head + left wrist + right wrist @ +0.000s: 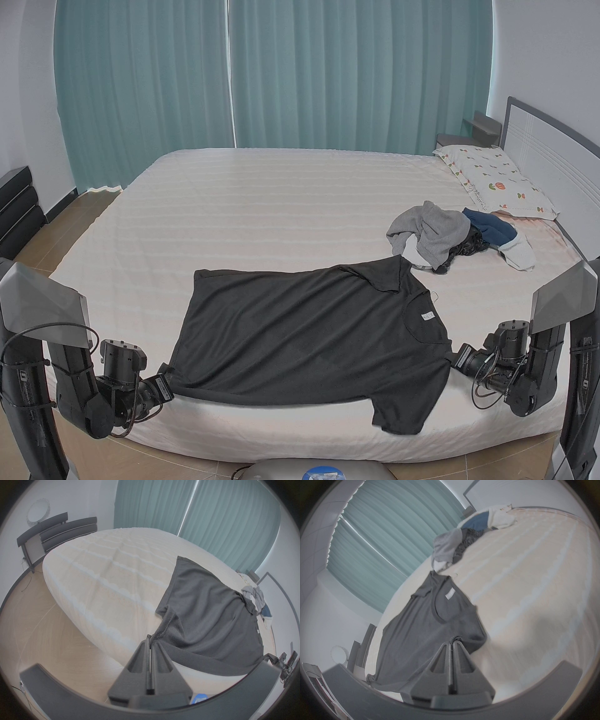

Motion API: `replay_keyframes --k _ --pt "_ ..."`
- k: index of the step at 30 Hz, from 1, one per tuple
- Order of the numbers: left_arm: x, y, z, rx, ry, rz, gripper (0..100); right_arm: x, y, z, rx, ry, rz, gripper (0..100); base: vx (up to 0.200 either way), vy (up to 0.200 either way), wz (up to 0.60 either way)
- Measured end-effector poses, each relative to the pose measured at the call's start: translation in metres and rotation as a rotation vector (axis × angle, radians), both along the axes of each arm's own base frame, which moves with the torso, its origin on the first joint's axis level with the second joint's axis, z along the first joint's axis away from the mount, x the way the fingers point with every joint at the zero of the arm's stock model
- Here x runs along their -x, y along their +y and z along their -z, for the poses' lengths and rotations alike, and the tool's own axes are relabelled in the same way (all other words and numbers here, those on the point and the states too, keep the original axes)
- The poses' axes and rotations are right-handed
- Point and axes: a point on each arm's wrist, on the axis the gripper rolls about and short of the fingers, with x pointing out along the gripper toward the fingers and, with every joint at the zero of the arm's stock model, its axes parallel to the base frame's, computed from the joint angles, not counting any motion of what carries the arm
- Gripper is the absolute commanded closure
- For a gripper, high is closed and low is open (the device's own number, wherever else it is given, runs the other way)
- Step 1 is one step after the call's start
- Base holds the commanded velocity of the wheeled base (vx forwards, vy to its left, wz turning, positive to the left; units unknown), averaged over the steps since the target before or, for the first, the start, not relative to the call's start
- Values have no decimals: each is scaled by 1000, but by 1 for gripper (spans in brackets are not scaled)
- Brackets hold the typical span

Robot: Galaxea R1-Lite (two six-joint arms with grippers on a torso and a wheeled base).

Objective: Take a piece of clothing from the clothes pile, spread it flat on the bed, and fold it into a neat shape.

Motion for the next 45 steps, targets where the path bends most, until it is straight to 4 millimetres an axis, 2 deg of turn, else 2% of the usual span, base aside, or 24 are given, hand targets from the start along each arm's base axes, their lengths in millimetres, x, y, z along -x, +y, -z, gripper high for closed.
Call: replay_keyframes --k 7,18,19,26,31,41,45 --pt "-9 2 -3 45 -39 -41 100 -28 2 -9 -2 -119 2 100 0 0 0" --pt "-13 3 -1 73 -40 -31 100 -54 5 5 3 -112 -21 100 0 0 0" --pt "-13 2 -1 75 -38 -29 100 -55 5 6 2 -105 -28 0 0 0 0" --pt "-13 2 2 79 -27 -25 100 -54 4 8 2 -103 -36 0 0 0 0" --pt "-12 2 3 78 -23 -24 100 -46 1 3 3 -93 -37 0 0 0 0" --pt "-10 2 3 79 -16 -20 100 8 2 0 13 52 -155 0 0 0 0" --pt "-9 2 3 80 -11 -16 100 19 7 1 24 46 -200 0 0 0 0"
